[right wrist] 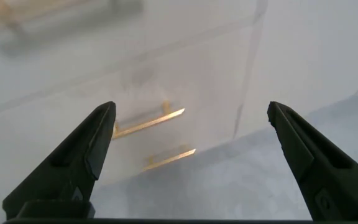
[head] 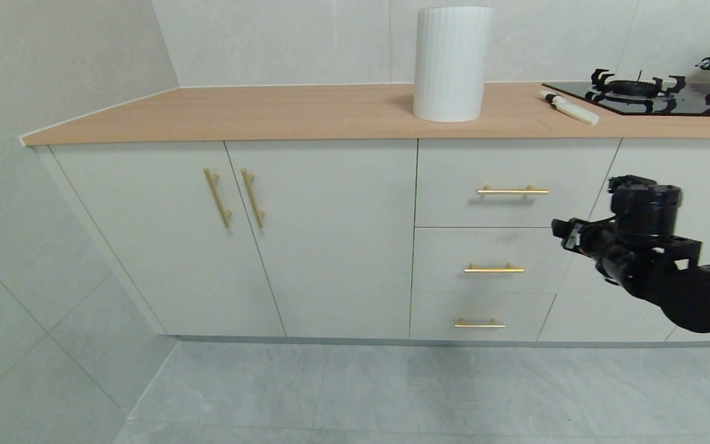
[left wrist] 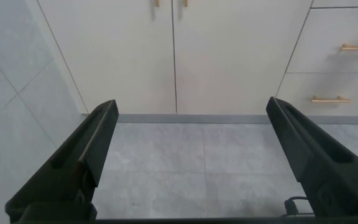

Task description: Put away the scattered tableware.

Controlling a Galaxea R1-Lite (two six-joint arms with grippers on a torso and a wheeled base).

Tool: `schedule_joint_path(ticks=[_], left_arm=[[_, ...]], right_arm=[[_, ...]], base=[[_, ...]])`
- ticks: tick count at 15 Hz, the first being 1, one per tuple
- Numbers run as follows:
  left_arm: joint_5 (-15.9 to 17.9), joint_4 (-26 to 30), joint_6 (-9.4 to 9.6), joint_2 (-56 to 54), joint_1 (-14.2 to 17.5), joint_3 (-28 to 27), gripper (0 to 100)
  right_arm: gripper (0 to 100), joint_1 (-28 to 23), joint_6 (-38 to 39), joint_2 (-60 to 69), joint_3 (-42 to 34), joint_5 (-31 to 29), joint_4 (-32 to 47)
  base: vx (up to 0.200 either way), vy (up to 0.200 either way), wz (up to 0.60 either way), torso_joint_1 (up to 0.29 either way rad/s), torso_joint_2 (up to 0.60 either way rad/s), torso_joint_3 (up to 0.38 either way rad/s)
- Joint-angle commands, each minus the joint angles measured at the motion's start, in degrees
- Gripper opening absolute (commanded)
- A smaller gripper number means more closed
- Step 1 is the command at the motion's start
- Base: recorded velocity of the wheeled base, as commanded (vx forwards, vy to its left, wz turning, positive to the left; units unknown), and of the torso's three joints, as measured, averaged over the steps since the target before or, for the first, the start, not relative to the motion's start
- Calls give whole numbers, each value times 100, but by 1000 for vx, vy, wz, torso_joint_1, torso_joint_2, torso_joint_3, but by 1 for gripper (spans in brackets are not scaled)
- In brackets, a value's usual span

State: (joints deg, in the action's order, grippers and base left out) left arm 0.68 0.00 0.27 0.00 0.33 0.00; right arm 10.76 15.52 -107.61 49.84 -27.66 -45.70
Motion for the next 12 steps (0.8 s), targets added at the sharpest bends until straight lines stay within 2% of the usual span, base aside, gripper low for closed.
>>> schedule_joint_path(ticks=[1, 3, 6, 9, 12], left_arm=[[2, 0, 0, 0, 2, 0, 100], [2, 0, 0, 0, 2, 0, 100], [2, 0, 0, 0, 2, 0, 100], [2, 0, 0, 0, 2, 0, 100], [2, 0, 0, 0, 2, 0, 100]], right_arm=[[100, -31, -1033, 2701, -1591, -143, -527], [100, -171, -1991, 3870, -2145, -134, -492], [100, -277, -2448, 5100, -2496, -143, 26], [100, -382, -2756, 6718, -2769, -178, 1652], [100, -892, -2800, 8159, -2769, -143, 3445]], base=[[0, 0, 0, 0, 0, 0], [0, 0, 0, 0, 0, 0], [0, 0, 0, 0, 0, 0], [0, 0, 0, 0, 0, 0], [0, 0, 0, 0, 0, 0]])
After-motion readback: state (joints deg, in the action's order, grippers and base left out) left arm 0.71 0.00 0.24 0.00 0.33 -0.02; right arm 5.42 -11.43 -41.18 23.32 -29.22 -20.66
